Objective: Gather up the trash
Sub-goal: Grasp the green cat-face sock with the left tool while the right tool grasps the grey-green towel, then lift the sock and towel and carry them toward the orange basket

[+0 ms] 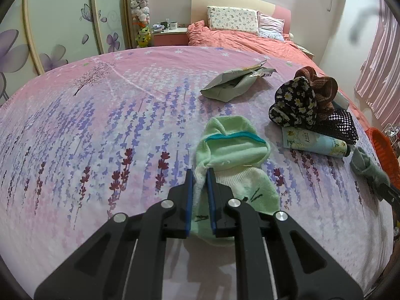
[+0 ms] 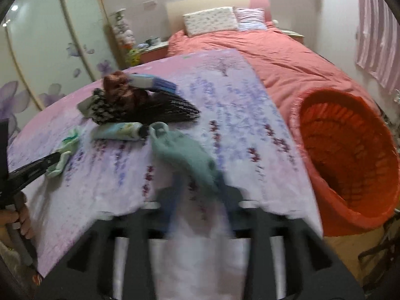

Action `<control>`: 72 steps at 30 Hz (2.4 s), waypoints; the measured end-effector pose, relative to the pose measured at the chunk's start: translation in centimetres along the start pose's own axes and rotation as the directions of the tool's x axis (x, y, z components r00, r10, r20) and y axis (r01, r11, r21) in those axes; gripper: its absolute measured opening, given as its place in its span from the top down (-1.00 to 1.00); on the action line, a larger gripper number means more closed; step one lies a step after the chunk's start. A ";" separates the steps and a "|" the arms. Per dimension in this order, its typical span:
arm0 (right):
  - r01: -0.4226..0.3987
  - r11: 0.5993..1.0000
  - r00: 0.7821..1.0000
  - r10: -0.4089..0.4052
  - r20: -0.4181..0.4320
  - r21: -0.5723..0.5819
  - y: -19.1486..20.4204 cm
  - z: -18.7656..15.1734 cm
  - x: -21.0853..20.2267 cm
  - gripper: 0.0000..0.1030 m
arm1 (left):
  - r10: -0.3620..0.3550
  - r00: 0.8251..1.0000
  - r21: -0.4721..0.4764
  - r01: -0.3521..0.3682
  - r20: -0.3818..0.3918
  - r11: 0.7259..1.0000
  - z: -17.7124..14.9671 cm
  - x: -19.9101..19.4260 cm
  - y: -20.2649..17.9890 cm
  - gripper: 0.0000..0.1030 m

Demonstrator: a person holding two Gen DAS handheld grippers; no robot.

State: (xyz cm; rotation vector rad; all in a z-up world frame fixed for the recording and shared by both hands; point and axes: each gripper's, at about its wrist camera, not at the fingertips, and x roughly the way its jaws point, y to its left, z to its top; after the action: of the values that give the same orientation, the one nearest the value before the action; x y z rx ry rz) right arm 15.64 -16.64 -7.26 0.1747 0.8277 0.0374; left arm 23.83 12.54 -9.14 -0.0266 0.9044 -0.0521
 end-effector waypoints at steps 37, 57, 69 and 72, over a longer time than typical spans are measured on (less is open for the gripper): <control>0.009 1.000 0.999 -0.009 -0.038 0.022 -0.2 1.2 2.8 0.60 | 0.030 0.999 0.062 -0.029 -0.019 0.998 1.5 1.7 -3.7 -0.31; -0.008 0.999 0.999 0.009 -0.032 0.041 -0.3 1.3 2.8 0.56 | -0.027 0.999 0.103 0.029 -0.020 0.994 2.5 2.2 -1.8 -0.02; -0.036 0.997 0.998 0.031 0.057 0.072 -0.8 1.9 -0.7 0.77 | -0.080 0.996 0.094 0.076 0.037 0.993 3.6 -0.2 -2.0 0.82; -0.037 0.997 0.994 0.029 0.106 0.074 -1.1 2.3 -2.6 0.77 | -0.095 0.993 0.109 0.087 0.072 0.990 4.0 -2.1 -2.9 0.82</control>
State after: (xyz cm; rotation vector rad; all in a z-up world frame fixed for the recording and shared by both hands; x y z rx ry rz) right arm 15.55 -18.27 -4.00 0.2603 0.7220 0.0275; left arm 25.52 9.80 -4.87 0.0281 0.8222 -0.1827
